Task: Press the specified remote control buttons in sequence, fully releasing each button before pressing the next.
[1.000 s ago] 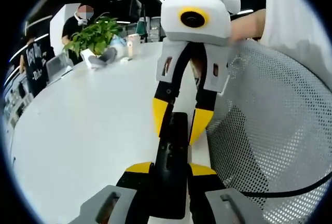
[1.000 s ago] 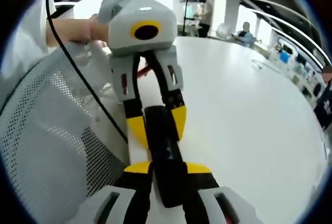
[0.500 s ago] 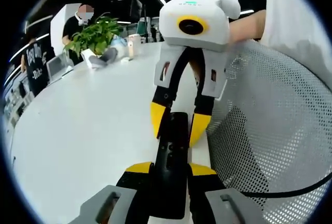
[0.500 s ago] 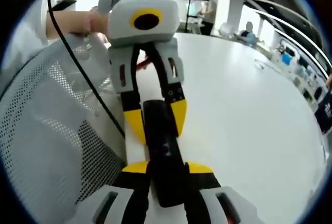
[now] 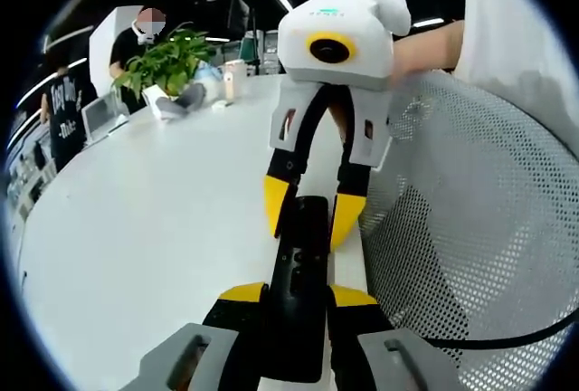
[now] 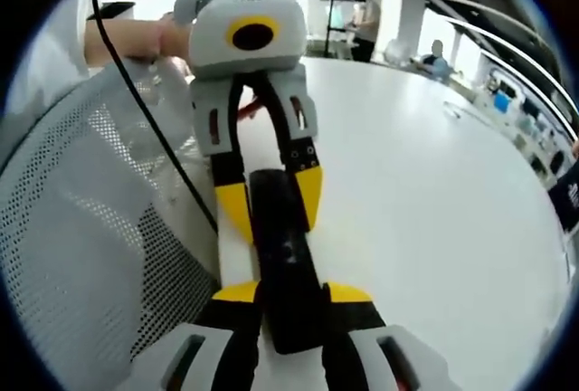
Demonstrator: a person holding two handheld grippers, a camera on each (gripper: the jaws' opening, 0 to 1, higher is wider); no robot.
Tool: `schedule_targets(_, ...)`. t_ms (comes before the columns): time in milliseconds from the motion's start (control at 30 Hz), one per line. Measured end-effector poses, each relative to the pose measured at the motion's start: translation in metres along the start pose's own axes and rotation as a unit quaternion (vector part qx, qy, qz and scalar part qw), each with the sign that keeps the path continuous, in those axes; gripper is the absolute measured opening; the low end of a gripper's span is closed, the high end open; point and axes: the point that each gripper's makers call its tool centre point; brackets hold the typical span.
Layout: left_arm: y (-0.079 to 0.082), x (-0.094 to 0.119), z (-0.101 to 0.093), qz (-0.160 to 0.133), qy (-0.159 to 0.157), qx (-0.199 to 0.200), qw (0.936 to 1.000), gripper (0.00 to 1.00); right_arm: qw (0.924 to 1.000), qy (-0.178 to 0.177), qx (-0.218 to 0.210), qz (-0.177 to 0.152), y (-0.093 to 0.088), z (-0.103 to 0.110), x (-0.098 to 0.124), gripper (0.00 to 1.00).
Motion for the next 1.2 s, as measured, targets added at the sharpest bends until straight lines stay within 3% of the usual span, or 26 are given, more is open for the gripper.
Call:
schedule_targets(433, 0.001, 0.000, 0.000, 0.002, 0.003, 0.001, 1.0000, 0.25, 0.9999, -0.001, 0.002, -0.011, 0.000, 0.000, -0.001, 0.23)
schedule_targets(667, -0.002, 0.004, 0.011, 0.013, 0.015, 0.041, 0.9990, 0.27, 0.9998, -0.001, -0.008, -0.016, 0.003, -0.003, -0.001, 0.22)
schedule_targets(933, -0.010, 0.010, 0.021, 0.026, 0.038, 0.071, 0.9964, 0.40, 0.9999, -0.003, -0.003, -0.015, 0.002, -0.003, -0.002, 0.22)
schedule_targets(1200, -0.002, 0.021, 0.029, 0.002, 0.055, 0.109, 0.9925, 0.47, 0.9999, -0.007, -0.001, -0.015, 0.003, -0.004, -0.002, 0.22)
Point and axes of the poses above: the point that each gripper's makers call its tool centre point, and the gripper's own axes: x roughly backward along the fingers, z roughly to its left, y roughly out of its top, and after that the axes turned 12 degrees about z, right-handed
